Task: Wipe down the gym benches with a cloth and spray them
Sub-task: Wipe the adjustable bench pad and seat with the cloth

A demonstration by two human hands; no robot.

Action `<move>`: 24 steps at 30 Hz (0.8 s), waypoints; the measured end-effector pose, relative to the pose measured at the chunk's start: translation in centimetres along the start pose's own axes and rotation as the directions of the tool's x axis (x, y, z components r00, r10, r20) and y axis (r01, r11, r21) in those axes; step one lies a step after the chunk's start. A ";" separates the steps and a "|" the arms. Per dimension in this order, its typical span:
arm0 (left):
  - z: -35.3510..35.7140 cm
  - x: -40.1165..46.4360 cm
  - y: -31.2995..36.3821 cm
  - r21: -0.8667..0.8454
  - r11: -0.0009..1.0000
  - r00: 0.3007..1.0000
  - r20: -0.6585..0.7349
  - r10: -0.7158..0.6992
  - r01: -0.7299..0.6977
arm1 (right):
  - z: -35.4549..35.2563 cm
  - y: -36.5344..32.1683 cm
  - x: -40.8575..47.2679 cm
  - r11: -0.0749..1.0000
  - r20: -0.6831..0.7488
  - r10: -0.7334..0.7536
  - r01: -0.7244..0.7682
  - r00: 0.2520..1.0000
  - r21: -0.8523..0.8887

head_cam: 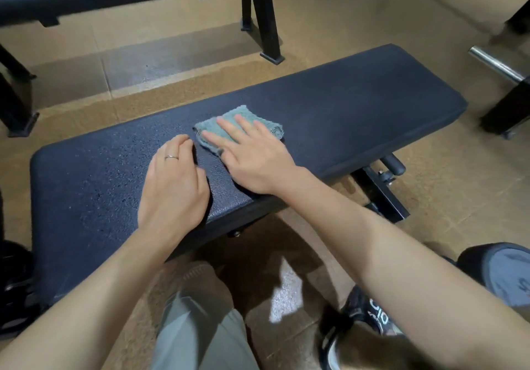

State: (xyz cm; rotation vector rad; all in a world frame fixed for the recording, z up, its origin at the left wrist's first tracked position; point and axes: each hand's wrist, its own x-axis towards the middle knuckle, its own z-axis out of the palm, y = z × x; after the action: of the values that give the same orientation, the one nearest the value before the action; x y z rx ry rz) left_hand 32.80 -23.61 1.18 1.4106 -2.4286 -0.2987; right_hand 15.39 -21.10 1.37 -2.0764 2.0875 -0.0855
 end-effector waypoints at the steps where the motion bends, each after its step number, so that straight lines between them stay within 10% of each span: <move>1: 0.0 0.0 0.0 0.011 1.000 1.000 0.002 0.005 -0.005 | -0.5 2.6 0.7 0.998 0.000 0.049 -0.049 0.999 -0.048; 6: 0.2 0.1 0.2 0.030 1.000 1.000 0.009 0.000 0.000 | -4.0 16.3 1.1 0.876 -0.004 0.482 -0.481 0.876 -0.037; 16: 0.2 0.1 0.1 0.046 0.999 1.000 0.016 0.015 -0.016 | 2.1 -4.4 -7.6 0.995 -0.160 0.103 -0.099 0.982 0.030; 24: -0.1 0.1 0.4 0.050 0.998 0.999 0.023 0.024 -0.025 | 1.4 4.4 -8.9 0.848 -0.210 0.524 -0.529 0.825 0.037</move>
State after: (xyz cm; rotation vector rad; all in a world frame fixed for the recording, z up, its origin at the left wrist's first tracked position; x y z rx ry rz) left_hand 32.48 -23.47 1.37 1.4043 -2.4864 -0.2506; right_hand 11.30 -12.05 0.07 -1.4711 2.7260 -0.2094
